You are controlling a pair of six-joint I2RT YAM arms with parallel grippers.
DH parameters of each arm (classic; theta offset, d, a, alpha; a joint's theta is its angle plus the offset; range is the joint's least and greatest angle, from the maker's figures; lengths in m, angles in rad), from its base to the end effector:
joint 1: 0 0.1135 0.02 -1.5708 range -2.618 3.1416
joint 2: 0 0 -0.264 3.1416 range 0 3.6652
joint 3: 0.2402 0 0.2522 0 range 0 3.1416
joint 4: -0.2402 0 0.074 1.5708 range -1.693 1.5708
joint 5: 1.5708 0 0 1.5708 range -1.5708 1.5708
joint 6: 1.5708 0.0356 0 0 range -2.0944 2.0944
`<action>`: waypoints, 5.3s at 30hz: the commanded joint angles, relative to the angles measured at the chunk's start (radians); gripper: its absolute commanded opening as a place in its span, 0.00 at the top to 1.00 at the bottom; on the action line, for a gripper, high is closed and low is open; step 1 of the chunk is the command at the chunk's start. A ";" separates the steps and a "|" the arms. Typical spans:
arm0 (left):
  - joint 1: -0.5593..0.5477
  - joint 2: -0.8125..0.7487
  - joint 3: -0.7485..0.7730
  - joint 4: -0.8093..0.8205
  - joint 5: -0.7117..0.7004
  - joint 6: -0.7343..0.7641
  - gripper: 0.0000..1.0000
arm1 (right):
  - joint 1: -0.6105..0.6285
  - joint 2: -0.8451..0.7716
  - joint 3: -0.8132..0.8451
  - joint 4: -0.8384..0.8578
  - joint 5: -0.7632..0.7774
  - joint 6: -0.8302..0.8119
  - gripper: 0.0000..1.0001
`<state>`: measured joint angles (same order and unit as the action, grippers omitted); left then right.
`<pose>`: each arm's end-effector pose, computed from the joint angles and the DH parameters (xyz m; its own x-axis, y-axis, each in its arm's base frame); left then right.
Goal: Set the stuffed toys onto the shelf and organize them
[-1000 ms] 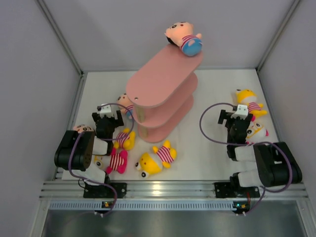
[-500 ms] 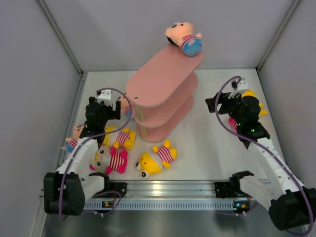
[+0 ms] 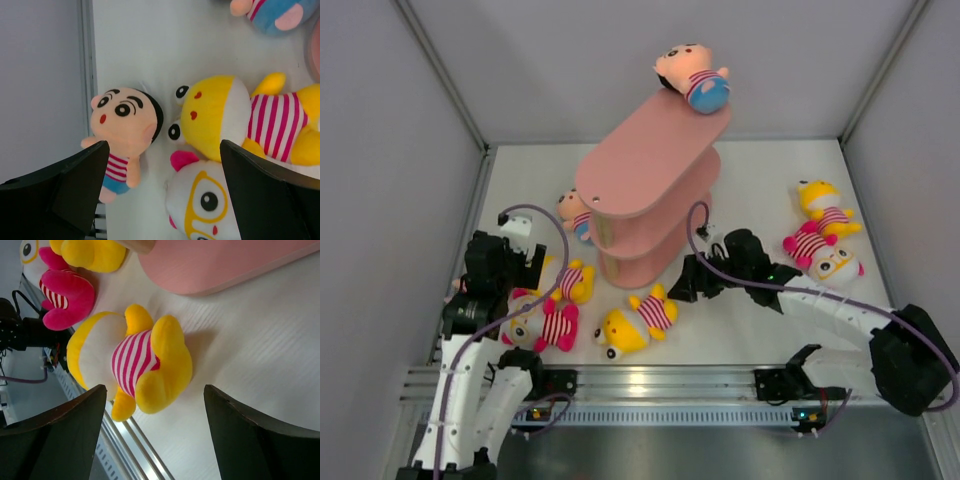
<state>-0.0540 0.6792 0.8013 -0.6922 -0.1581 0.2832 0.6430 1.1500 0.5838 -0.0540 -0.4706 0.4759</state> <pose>0.1424 -0.0021 0.3098 -0.5395 0.3055 -0.7846 0.0747 0.9455 0.3168 0.1801 0.1551 0.2123 -0.7936 -0.0843 -0.6026 -0.5244 0.5970 0.6071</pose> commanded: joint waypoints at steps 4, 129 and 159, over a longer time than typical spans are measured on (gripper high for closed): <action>0.005 -0.116 -0.066 -0.105 -0.038 -0.001 0.01 | 0.105 0.186 0.031 0.253 -0.069 0.113 0.21; 0.005 0.616 0.138 -0.084 0.123 0.047 1.00 | -0.620 -0.410 0.109 -0.234 0.132 0.067 0.26; 0.025 -0.107 0.722 -0.543 0.565 0.097 1.00 | 0.814 0.208 0.769 0.195 0.785 0.024 0.09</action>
<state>-0.0341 0.5617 1.4761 -1.2270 0.3412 0.3729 1.4563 1.3594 1.2911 0.0357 0.2466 0.4744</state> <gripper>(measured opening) 0.063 0.913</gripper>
